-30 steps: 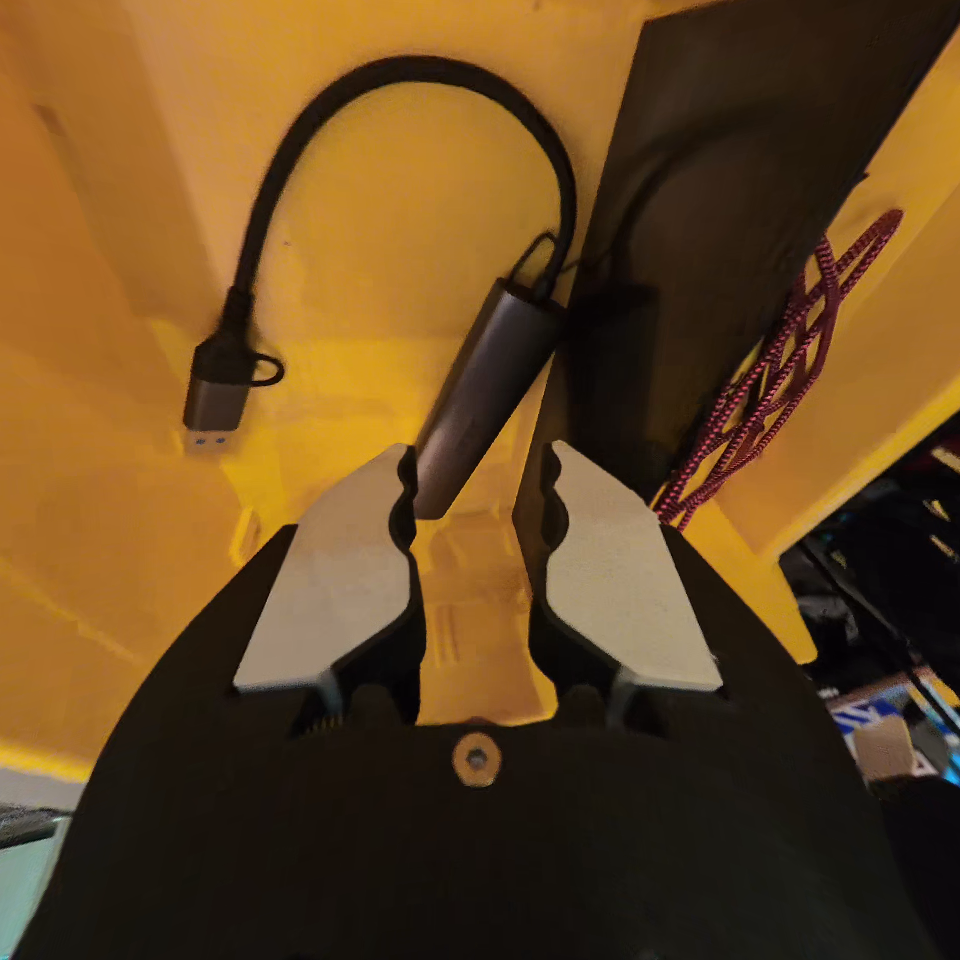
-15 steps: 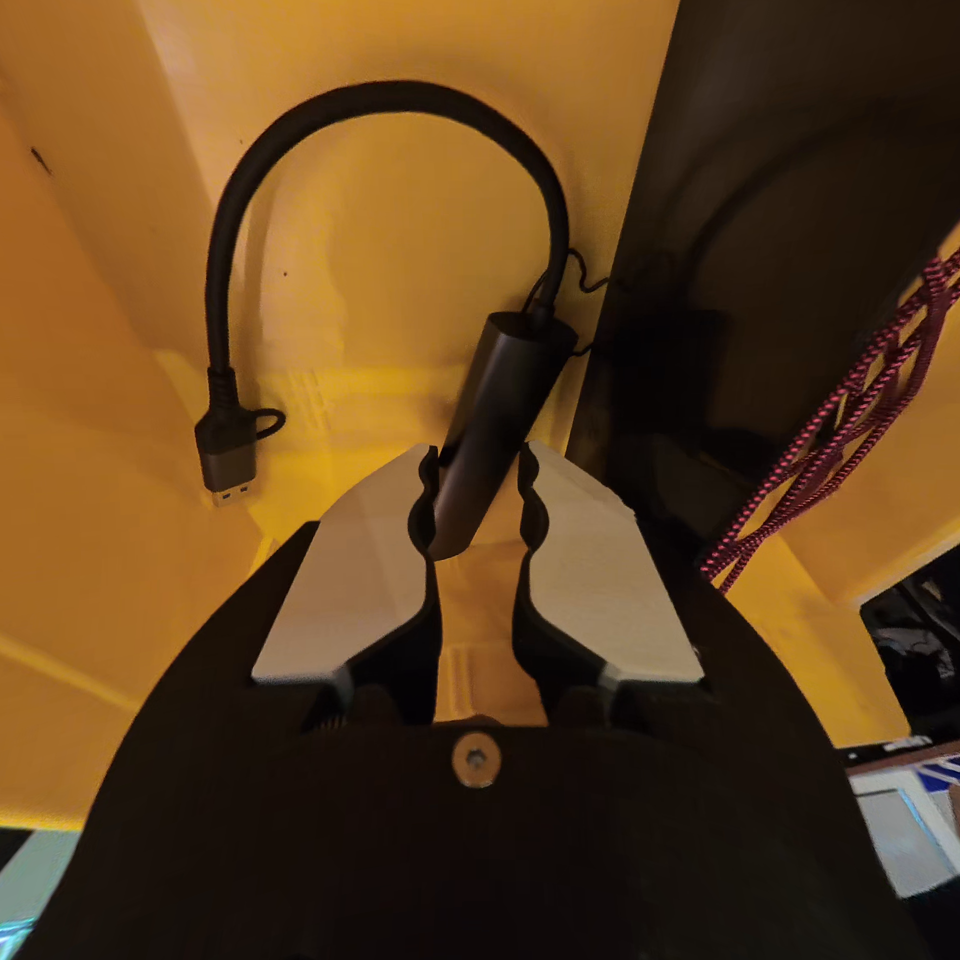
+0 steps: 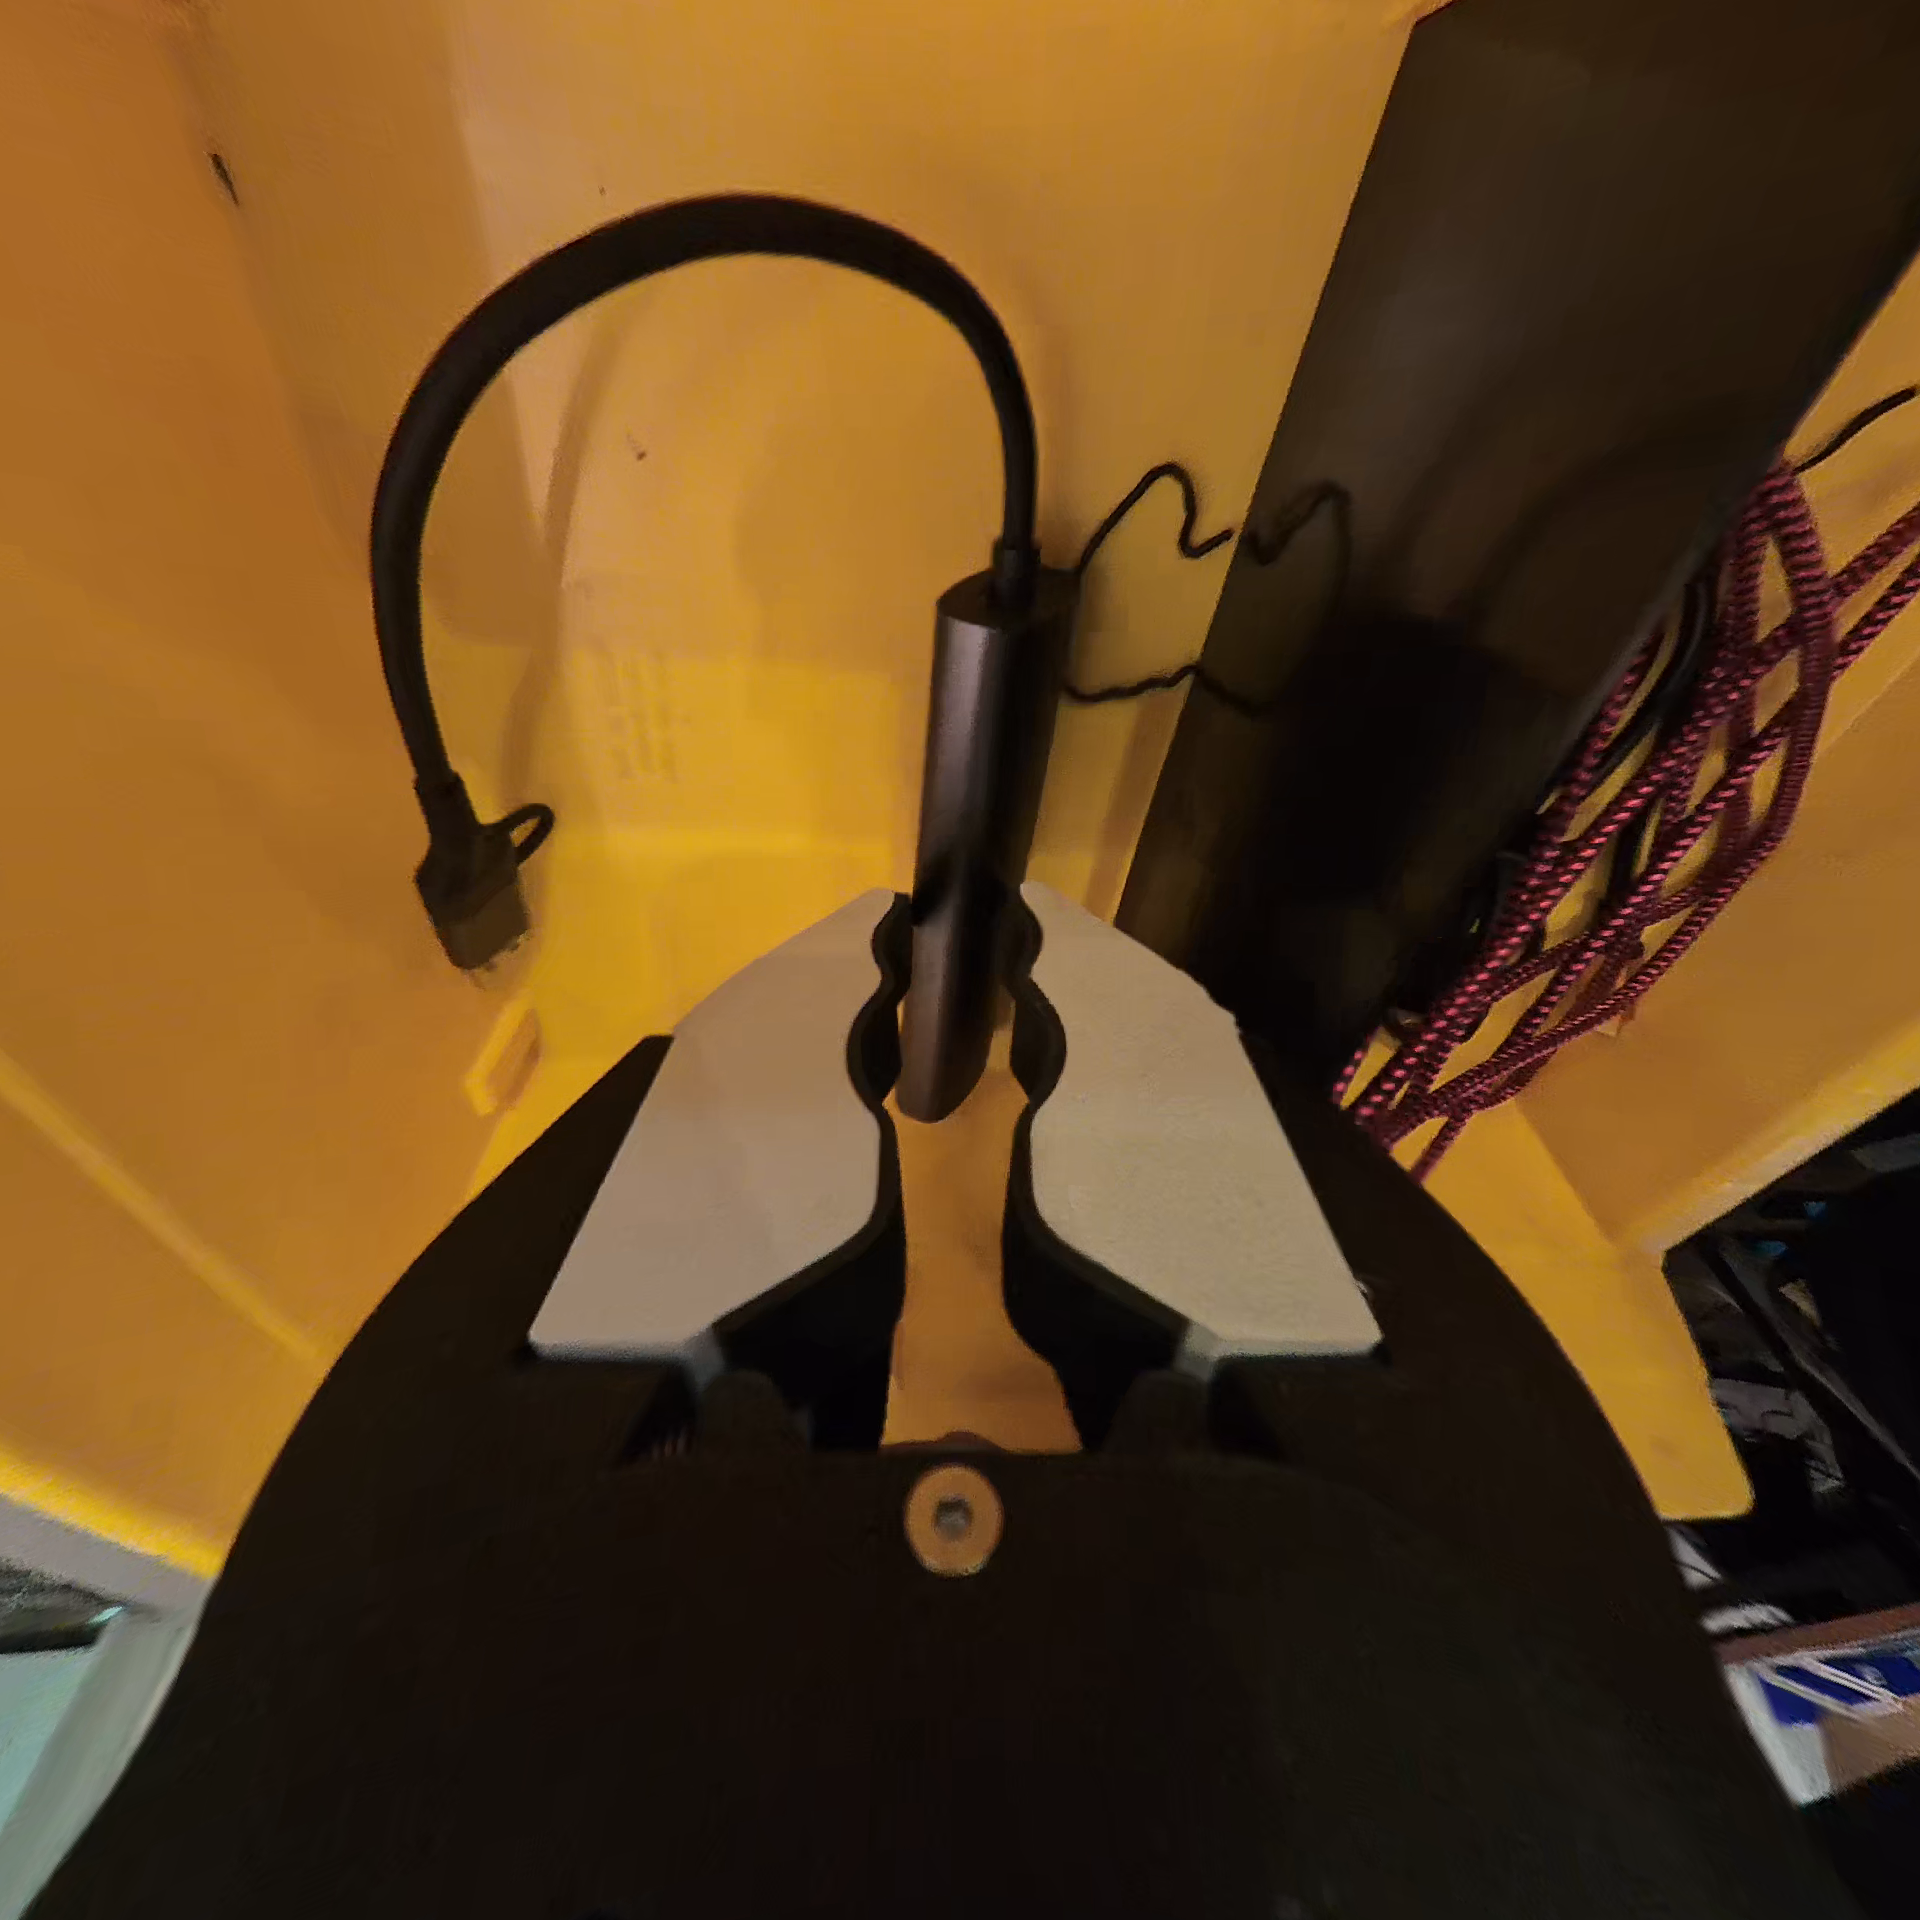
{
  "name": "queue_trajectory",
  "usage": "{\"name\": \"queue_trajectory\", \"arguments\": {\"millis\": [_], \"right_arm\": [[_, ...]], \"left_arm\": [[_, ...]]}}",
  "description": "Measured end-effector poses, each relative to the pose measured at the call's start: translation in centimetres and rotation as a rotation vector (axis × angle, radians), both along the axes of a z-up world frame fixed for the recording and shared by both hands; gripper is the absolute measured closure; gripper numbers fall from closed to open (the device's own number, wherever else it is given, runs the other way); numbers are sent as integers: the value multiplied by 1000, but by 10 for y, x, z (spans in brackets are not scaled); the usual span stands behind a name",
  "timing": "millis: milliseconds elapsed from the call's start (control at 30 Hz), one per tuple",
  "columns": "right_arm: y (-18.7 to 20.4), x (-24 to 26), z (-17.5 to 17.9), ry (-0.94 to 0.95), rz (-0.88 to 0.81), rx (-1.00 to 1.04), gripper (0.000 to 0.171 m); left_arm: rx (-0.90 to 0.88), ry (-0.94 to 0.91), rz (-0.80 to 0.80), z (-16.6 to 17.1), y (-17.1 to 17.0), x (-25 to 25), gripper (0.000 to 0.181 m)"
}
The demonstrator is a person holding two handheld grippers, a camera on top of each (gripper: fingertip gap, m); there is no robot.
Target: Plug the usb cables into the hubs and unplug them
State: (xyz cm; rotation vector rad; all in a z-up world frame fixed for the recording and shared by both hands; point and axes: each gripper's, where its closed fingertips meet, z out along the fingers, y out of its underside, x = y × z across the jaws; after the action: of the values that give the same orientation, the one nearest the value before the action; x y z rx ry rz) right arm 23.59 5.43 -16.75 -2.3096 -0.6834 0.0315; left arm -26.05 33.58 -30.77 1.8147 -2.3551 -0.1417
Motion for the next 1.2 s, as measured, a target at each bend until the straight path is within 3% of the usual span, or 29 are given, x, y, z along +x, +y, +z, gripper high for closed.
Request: {"name": "queue_trajectory", "arguments": {"millis": [100, 267, 667, 967, 1000, 1200], "right_arm": [[-1, -2, -1, 3, 1, -1, 127], [-3, -6, -6, 5, 4, -9, 127], [-1, -12, -7, 2, 21, -2, 128], [1, -23, -12, 2, 37, -9, 128], [1, -24, -12, -1, 37, -9, 128], [0, -36, -15, 5, 69, -15, 128]], "left_arm": [[-47, 51, 15, -9, -6, -2, 158], [-16, 71, -48, -6, -4, -1, 161], [248, -90, -18, 6, 19, 10, 167], [123, 63, 6, -14, 5, 1, 157], [131, 68, -25, -13, 6, 2, 162], [258, -90, -13, 7, 23, 22, 164]]}}
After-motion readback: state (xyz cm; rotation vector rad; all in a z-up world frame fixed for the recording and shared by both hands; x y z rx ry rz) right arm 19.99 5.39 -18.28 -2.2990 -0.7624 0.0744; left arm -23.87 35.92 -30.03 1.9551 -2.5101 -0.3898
